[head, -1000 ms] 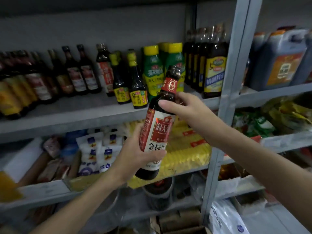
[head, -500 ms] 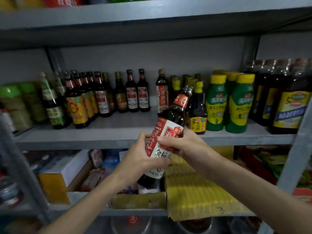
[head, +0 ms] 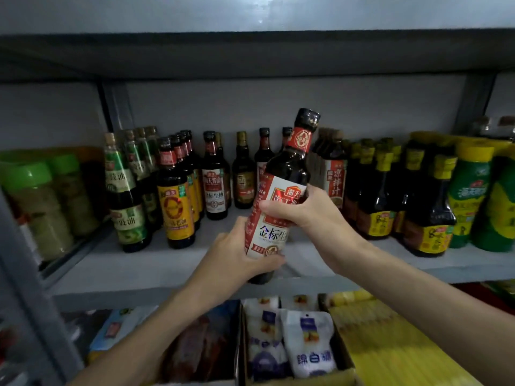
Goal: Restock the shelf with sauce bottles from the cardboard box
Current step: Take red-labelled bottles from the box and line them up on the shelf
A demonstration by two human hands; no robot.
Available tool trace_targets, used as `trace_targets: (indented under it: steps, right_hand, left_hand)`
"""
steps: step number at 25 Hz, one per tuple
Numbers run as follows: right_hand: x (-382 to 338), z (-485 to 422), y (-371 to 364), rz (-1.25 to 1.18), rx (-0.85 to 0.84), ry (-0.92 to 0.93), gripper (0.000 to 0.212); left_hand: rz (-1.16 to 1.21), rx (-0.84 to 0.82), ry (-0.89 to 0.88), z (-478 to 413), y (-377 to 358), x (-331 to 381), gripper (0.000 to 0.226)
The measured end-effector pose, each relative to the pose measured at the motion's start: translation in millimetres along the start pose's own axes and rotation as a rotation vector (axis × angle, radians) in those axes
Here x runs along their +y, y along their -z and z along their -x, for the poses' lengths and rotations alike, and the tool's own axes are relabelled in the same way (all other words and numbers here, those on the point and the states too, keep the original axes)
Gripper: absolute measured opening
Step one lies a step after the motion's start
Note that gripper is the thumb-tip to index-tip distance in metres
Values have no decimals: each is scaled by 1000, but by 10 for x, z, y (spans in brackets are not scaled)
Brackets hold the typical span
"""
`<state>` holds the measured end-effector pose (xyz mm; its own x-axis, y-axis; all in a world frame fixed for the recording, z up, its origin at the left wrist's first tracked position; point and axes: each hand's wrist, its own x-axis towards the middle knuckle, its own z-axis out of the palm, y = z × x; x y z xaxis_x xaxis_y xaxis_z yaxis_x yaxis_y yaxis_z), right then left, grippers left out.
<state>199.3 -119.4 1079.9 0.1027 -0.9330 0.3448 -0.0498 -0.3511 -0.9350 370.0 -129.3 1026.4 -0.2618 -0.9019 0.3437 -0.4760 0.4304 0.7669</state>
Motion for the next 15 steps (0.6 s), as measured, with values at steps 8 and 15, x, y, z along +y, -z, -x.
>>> trace_targets:
  steps: [8,15]
  right_hand:
    - [280,-513,-356,173,-29,-86,28]
    - [563,-1028,-215,348,74,-3,45]
  left_hand:
    - [84,-82,32,-464,236,-344,60]
    - [-297,-291,69,-874,417,-605,71]
